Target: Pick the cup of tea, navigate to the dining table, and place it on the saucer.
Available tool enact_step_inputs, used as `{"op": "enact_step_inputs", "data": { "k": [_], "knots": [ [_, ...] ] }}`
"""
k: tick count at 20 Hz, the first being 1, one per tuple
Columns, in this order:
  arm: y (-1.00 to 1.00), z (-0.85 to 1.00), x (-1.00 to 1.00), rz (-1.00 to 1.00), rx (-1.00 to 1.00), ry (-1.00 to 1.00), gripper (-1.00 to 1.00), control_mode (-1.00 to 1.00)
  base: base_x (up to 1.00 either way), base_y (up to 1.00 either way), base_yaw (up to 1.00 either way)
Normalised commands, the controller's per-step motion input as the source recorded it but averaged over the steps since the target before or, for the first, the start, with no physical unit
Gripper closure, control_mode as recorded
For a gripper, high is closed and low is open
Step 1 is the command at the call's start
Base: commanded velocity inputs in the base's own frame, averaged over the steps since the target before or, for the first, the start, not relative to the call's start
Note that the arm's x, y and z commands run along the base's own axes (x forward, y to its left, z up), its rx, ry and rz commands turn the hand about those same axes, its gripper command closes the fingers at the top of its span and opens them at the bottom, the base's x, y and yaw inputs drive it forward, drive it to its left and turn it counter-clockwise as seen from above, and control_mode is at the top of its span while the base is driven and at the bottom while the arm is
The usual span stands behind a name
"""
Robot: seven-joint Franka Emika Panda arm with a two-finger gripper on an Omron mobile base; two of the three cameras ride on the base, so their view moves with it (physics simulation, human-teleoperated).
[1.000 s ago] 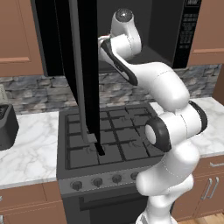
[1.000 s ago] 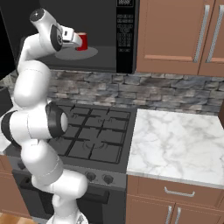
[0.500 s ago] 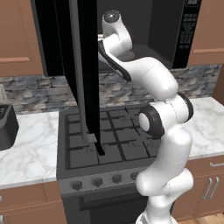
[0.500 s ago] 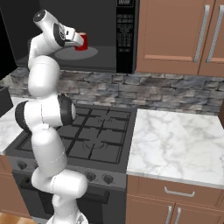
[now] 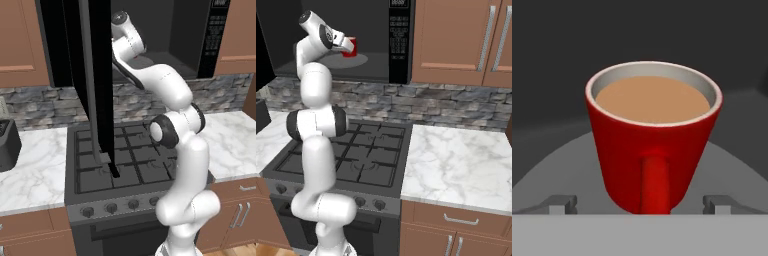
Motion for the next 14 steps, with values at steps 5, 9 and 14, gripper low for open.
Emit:
{"op": "enact_step_inputs", "data": {
  "k": [5,9,14],
  "knots": [
    [0.00,0.03,0.38,-0.07,0.04,0.02,-1.00,-1.00,0.00,0.00,0.00],
    [0.00,0.01,0.06,-0.05,0.03,0.01,-1.00,-1.00,0.00,0.00,0.00],
    [0.00,0.00,0.00,-0.06,0.00,0.00,-1.00,-1.00,0.00,0.00,0.00]
  ]
}}
